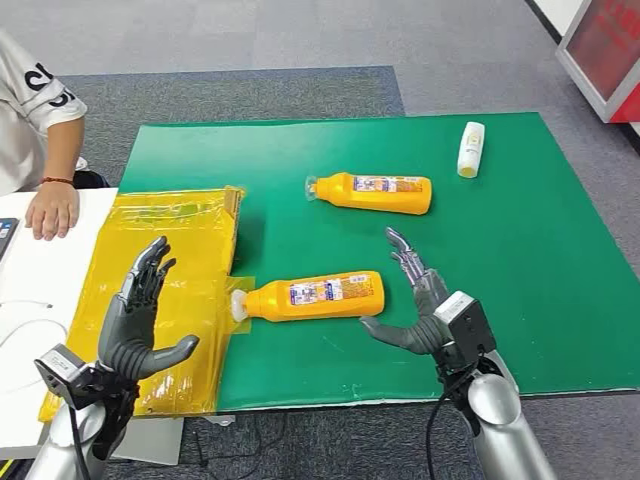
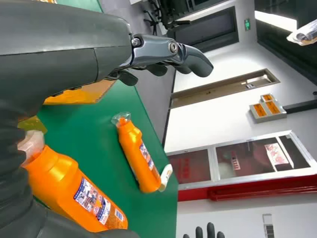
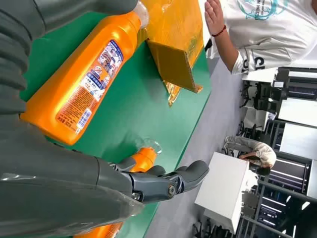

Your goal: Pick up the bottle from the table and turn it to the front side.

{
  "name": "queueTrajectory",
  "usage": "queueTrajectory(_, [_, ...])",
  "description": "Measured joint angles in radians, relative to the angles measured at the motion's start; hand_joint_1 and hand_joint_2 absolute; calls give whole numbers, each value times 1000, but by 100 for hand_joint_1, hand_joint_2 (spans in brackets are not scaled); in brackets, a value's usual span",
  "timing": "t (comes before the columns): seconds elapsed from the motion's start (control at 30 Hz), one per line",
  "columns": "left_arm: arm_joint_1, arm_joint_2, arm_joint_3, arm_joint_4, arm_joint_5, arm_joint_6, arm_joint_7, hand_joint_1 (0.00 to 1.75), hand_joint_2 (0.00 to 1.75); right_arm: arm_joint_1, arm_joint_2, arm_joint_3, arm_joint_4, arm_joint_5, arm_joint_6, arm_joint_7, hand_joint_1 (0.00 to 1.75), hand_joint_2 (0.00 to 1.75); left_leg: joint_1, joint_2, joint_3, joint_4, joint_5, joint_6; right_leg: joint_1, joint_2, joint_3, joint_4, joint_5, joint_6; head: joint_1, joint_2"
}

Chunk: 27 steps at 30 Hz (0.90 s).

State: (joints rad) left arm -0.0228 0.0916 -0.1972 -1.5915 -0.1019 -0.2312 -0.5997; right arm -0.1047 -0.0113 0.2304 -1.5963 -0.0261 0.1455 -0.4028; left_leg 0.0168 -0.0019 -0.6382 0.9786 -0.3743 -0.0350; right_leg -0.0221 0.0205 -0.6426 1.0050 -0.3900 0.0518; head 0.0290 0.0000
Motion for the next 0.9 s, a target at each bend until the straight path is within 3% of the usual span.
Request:
queueTrajectory(0.6, [-2,0,0,0,-6,0,-3,0,175,0,1,0,1,33,-10,0,0,175,0,0,0,0,0,0,0,0,0,0,0,0,0,0])
queueTrajectory(0.77, [-1,0,1,0,-9,0,-4,0,175,-23,-8,28,8,296,-85,30,0,175,0,0,0,0,0,0,0,0,0,0,0,0,0,0])
queueTrajectory(0.9, [-6,0,1,2,-11,-12,-6,0,175,-82,-34,97,39,498,-93,66,0,175,0,0,0,0,0,0,0,0,0,0,0,0,0,0])
